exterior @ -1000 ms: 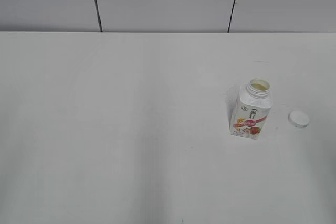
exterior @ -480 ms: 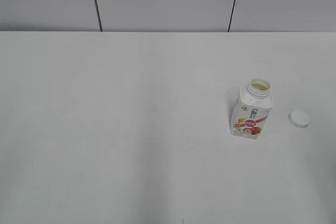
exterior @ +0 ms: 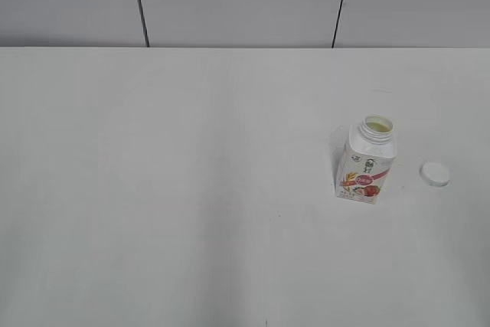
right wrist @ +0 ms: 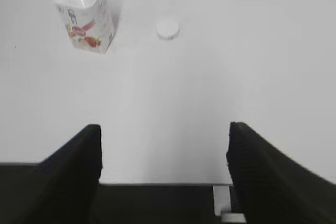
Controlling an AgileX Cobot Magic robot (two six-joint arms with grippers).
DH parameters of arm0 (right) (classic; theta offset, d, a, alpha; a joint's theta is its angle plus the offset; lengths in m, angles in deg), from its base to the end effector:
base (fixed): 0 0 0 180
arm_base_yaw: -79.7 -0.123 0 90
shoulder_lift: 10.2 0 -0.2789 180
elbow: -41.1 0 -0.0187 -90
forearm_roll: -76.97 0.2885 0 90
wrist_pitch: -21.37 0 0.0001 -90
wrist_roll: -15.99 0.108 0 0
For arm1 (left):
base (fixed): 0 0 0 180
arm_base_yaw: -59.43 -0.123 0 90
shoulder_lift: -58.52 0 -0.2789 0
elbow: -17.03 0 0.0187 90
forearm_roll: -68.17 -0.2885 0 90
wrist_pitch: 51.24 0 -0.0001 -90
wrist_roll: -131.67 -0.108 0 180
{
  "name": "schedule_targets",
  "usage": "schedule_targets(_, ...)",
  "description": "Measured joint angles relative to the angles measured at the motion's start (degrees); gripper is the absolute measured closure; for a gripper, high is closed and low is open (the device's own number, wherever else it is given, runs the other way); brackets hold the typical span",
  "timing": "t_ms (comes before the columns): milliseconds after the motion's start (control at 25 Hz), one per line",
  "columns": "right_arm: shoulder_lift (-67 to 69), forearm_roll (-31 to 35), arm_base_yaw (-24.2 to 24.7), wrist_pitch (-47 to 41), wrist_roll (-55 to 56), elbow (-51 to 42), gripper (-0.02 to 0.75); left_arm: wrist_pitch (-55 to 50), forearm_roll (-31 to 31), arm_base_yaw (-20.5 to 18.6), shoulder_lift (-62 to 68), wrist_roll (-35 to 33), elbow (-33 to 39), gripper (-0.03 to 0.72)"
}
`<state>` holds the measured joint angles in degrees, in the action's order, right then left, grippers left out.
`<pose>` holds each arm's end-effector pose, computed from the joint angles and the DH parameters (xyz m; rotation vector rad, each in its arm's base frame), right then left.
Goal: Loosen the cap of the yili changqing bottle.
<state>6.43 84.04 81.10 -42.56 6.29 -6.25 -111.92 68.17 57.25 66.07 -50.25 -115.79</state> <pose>0.0689 0.0103 0.2804 -0.1610 2.2193 0.0471 0.0457 0.0017 0.2951 -0.0046 2.0146 0.0455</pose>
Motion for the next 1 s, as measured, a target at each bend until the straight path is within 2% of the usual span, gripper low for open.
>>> schedule_targets(200, -8.6, -2.07, 0.0, 0.67, 3.91, -0.23, 0.152, 0.05, 0.0, 0.0, 0.0, 0.0, 0.0, 0.228)
schedule_targets(1000, -9.16, -5.61, 0.0, 1.0, 4.8, -0.3, 0.152, 0.06, 0.0, 0.0, 0.0, 0.0, 0.11, 0.228)
